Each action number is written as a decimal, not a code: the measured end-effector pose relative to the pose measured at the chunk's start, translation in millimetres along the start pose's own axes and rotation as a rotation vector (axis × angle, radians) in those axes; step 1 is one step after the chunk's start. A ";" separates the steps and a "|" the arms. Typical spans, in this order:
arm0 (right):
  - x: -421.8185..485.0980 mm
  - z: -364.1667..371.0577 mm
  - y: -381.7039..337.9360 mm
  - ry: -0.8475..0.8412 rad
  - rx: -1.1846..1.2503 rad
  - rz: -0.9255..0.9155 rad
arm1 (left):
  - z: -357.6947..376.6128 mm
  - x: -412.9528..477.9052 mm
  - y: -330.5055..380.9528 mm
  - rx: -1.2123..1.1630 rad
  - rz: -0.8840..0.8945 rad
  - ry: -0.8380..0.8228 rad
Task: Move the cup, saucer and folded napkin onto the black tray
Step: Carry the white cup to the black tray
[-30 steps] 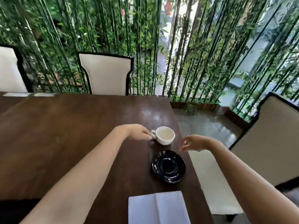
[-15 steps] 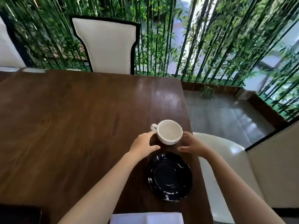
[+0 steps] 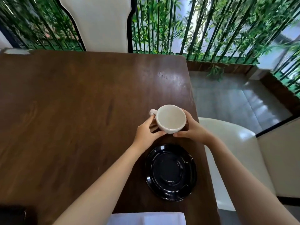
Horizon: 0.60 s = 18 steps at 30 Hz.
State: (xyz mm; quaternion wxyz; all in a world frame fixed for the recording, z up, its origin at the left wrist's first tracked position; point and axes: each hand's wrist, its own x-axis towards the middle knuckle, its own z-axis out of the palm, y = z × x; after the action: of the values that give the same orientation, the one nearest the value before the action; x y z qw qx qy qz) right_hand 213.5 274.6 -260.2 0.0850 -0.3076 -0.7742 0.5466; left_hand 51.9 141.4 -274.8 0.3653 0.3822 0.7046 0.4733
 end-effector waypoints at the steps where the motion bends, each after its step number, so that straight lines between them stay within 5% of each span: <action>1: 0.7 1.0 0.1 0.007 0.024 -0.006 | 0.3 1.2 -0.1 -0.025 -0.006 -0.002; 18: -5.0 3.0 -43.7 0.177 0.106 -0.138 | -27.9 -11.9 50.8 -0.178 0.119 0.004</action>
State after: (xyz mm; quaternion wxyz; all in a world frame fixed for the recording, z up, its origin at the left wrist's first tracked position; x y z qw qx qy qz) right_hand 199.3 260.1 -221.0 0.2063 -0.2958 -0.7530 0.5503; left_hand 42.5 133.3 -217.0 0.3674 0.3884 0.6367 0.5556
